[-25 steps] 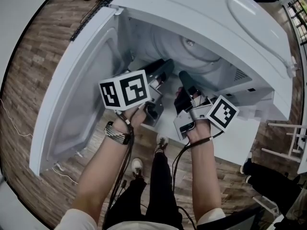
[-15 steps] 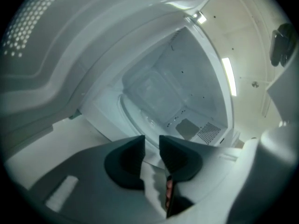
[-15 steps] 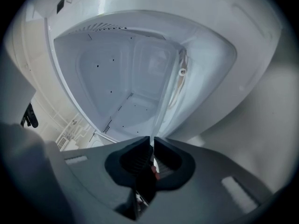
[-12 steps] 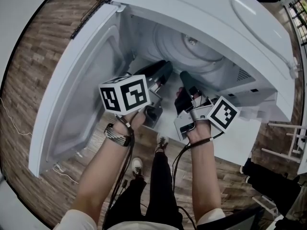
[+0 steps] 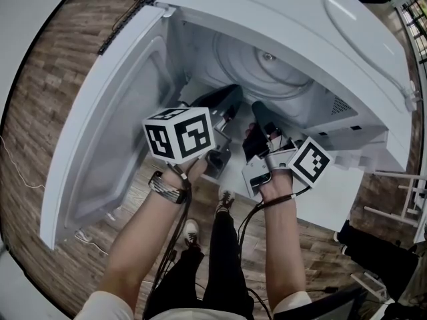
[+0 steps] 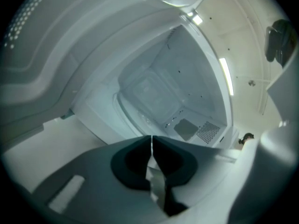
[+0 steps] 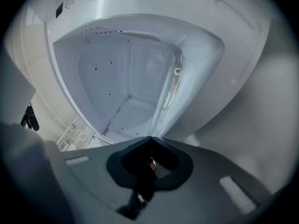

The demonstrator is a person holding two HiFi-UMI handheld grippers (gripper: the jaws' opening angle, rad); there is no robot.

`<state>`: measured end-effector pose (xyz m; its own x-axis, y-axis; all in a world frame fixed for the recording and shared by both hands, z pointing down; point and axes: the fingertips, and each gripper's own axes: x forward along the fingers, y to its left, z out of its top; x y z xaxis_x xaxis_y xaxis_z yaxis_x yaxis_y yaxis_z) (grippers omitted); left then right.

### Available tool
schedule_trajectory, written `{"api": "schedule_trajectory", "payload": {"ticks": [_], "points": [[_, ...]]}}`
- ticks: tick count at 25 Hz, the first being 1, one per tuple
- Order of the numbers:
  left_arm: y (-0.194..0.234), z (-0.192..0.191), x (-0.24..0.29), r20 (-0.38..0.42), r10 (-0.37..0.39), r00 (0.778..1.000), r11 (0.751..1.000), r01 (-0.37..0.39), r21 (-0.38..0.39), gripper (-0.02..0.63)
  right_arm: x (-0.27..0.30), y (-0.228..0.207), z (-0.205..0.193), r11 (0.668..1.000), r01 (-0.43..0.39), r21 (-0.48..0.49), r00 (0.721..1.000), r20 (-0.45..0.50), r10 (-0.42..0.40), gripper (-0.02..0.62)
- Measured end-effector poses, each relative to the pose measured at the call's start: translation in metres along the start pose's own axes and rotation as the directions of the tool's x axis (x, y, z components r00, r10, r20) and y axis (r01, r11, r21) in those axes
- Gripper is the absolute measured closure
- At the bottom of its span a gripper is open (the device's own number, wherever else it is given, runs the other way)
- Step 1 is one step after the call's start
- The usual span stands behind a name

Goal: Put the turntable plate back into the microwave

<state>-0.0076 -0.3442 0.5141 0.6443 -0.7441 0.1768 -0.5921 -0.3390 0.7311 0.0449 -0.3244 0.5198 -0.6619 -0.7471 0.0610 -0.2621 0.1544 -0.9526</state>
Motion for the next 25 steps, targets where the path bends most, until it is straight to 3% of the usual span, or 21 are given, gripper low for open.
{"api": "schedule_trajectory", "payload": {"ticks": [17, 19, 22, 25], "points": [[-0.007, -0.001, -0.005, 0.043, -0.040, 0.998, 0.999, 0.041, -0.011, 0.600, -0.005, 0.003, 0.004, 0.998, 0.004, -0.068, 1.000, -0.009, -0.005, 0.594], [-0.010, -0.001, -0.008, 0.039, -0.028, 0.999, 0.997, 0.025, 0.068, 0.600, -0.005, 0.009, 0.002, 0.992, 0.008, -0.123, 1.000, -0.018, -0.011, 0.594], [-0.018, -0.002, -0.011, 0.024, 0.001, 1.000, 0.971, -0.007, 0.239, 0.600, -0.008, 0.014, 0.000, 0.965, 0.043, -0.260, 0.999, -0.014, -0.048, 0.594], [-0.021, -0.003, -0.013, 0.013, 0.018, 1.000, 0.942, -0.021, 0.336, 0.600, -0.014, 0.021, 0.007, 0.884, 0.110, -0.454, 0.994, 0.031, -0.108, 0.594]]}}
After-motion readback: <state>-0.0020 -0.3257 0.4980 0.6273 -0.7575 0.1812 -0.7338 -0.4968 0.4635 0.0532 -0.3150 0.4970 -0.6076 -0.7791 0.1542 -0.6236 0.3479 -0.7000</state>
